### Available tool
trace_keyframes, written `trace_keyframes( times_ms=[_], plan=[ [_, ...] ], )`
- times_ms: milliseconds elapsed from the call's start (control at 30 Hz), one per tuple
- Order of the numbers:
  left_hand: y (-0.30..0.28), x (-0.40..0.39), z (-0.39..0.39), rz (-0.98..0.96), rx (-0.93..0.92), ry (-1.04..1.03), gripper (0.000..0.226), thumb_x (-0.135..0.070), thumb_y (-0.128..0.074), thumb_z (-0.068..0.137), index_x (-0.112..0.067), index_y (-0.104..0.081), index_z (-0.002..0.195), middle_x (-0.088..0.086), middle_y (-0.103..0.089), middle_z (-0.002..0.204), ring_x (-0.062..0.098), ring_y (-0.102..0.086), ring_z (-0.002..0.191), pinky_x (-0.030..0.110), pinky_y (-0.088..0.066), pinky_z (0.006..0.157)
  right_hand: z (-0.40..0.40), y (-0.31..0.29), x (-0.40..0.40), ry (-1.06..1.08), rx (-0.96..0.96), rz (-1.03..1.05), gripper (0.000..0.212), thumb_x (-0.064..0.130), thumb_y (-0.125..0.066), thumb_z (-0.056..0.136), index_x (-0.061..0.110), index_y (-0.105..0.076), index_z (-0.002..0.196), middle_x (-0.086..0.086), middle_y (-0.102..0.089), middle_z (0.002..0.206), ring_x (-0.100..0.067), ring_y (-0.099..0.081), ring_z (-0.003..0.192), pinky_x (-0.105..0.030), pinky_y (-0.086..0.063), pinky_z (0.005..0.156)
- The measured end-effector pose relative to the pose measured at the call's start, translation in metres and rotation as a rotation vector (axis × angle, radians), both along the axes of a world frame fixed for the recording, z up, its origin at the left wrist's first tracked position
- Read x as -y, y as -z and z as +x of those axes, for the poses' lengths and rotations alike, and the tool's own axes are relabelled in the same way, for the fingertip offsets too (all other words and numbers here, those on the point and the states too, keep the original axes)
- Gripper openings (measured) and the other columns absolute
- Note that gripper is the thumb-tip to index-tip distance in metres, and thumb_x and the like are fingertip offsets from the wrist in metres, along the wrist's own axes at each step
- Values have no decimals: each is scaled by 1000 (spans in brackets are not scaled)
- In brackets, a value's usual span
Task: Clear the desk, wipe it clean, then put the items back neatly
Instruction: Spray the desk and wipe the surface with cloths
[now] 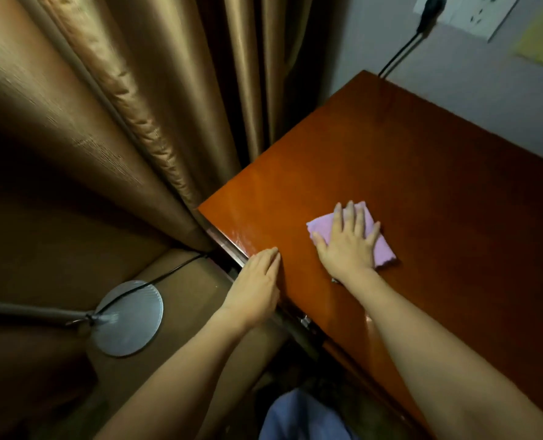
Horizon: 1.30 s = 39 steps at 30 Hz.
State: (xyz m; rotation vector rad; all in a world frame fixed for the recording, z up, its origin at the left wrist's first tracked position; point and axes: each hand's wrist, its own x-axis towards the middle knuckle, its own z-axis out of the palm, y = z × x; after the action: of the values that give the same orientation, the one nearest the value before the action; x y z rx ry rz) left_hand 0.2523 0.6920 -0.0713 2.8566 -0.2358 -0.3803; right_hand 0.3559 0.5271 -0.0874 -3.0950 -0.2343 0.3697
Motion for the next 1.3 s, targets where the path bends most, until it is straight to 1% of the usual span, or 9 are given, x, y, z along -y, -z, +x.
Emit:
trace_keyframes(
  times_ms=[100, 233, 367, 500, 667, 800, 967, 1167, 1300],
  plan=[
    [7, 3, -1, 52, -34, -6, 61, -5, -60, 62, 17, -55, 119, 31, -57, 120, 45, -59, 108, 52, -48, 93, -37, 5, -2, -143, 13, 6, 78, 59, -21, 93, 10, -9, 152, -13, -7, 159, -30, -1, 147, -60, -4, 112],
    [-5, 19, 5, 116, -38, -26, 55, -9, -45, 70, 19, -55, 115, 34, -57, 117, 48, -58, 105, 51, -47, 92, -95, 6, 37, -271, -70, 24, 76, 59, -29, 84, 9, -46, 139, -13, -42, 146, -29, -36, 138, -59, -29, 106],
    [-17, 43, 11, 100, -63, -3, 57, -16, -35, 96, 1, -19, 148, 15, -20, 153, 29, -18, 141, 33, -12, 116, -105, 6, 101, -252, -70, -27, 76, 62, -25, 88, 13, -31, 145, -8, -39, 149, -22, -25, 141, -52, -17, 108],
    [-20, 59, 5, 59, -79, 51, 56, -18, -33, 98, -4, -16, 150, 11, -15, 156, 26, -13, 143, 34, -14, 118, -79, 2, 132, -36, -40, -91, 90, 72, 14, 79, 16, 8, 150, -3, 9, 158, -20, 13, 145, -51, 1, 115],
    [-10, 48, -9, 70, -80, 31, 57, -17, -33, 95, -2, -18, 149, 11, -19, 155, 25, -16, 143, 33, -14, 118, -53, 1, 67, 169, -34, 14, 77, 58, -17, 95, 9, 3, 152, -14, 4, 159, -30, 9, 146, -60, 0, 112],
    [-9, 50, -12, 28, -51, 14, 72, -26, -14, 80, 6, -36, 140, 21, -36, 145, 34, -34, 134, 37, -26, 112, -85, 8, 37, -103, -28, 37, 85, 62, 0, 85, 10, -3, 151, -12, -1, 159, -31, 4, 147, -58, 2, 112],
    [-16, 62, -3, 100, -88, -40, 57, -18, -38, 94, -6, -23, 148, 10, -24, 151, 26, -23, 137, 35, -25, 112, -139, 8, 100, -284, -36, -2, 73, 60, -27, 90, 11, -42, 141, -10, -39, 149, -25, -27, 141, -57, -22, 110],
    [-16, 92, 12, 117, -90, 40, 55, -21, -35, 97, -10, -21, 149, 8, -21, 153, 26, -19, 140, 36, -25, 111, -100, 5, 147, 0, -20, -57, 81, 65, 3, 88, 13, -2, 150, -7, -8, 159, -23, 3, 146, -53, -7, 114],
    [-12, 95, 19, 131, -83, 81, 56, -22, -35, 97, -11, -20, 149, 7, -21, 153, 26, -18, 140, 36, -24, 110, -55, 2, 105, 171, -5, 11, 76, 60, -13, 94, 13, 5, 152, -9, 6, 160, -27, 11, 146, -57, 0, 113]
  ],
)
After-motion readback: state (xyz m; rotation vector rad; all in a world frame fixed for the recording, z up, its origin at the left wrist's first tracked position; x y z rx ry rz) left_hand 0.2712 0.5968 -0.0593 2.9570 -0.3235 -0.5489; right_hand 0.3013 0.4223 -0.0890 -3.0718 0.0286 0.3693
